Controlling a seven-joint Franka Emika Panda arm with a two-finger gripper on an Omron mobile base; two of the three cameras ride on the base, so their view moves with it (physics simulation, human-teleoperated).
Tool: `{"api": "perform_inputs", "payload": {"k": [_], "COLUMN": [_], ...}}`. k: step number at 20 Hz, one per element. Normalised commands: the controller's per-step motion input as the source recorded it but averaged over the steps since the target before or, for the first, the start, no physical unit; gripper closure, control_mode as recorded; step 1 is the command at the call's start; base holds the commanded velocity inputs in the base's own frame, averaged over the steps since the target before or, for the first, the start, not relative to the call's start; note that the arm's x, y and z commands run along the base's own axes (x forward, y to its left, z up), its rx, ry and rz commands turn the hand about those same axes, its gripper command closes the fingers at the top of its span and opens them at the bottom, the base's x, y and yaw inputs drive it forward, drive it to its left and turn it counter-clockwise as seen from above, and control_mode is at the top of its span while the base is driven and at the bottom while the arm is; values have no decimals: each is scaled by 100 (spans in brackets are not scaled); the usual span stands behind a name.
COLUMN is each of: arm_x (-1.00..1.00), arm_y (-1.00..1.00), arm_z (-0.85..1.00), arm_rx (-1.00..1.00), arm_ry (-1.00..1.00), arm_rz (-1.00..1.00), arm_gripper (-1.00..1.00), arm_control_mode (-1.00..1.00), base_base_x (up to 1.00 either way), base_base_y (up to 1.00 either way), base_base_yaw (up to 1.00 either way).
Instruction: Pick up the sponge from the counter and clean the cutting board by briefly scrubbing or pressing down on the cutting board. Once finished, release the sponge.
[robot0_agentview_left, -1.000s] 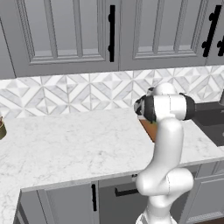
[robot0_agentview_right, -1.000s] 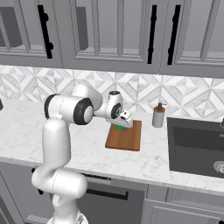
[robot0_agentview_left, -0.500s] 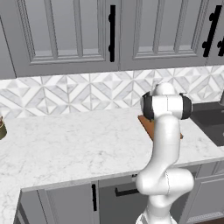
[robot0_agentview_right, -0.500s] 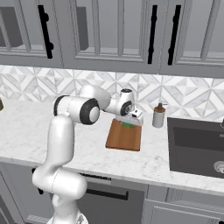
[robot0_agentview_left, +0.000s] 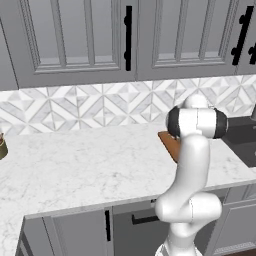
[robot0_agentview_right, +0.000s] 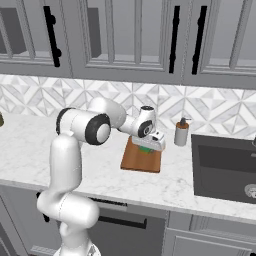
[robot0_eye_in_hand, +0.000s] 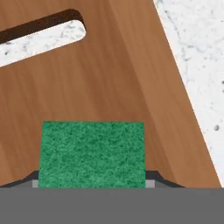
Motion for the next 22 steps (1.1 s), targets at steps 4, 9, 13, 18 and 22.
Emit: {"api": "perform_inputs", "payload": {"k": [4,9,13,18,22], "arm_x": [-100,-78,-22,-2,-9], "arm_y": [0,6,19,40,52], "arm_z": [-11,-4,-2,-2,0], "arm_rx": [0,0,0,0,0], "arm_ry": [1,9,15,14,13], "arm_rz": [7,11,13,11,8], "arm_gripper": [100,100,100,100,100], "arm_control_mode": [-100,-100,-100,-100,-100], "base_base_x": [0,0,0,0,0], "base_base_y": [0,0,0,0,0], "base_base_yaw": [0,0,0,0,0]}}
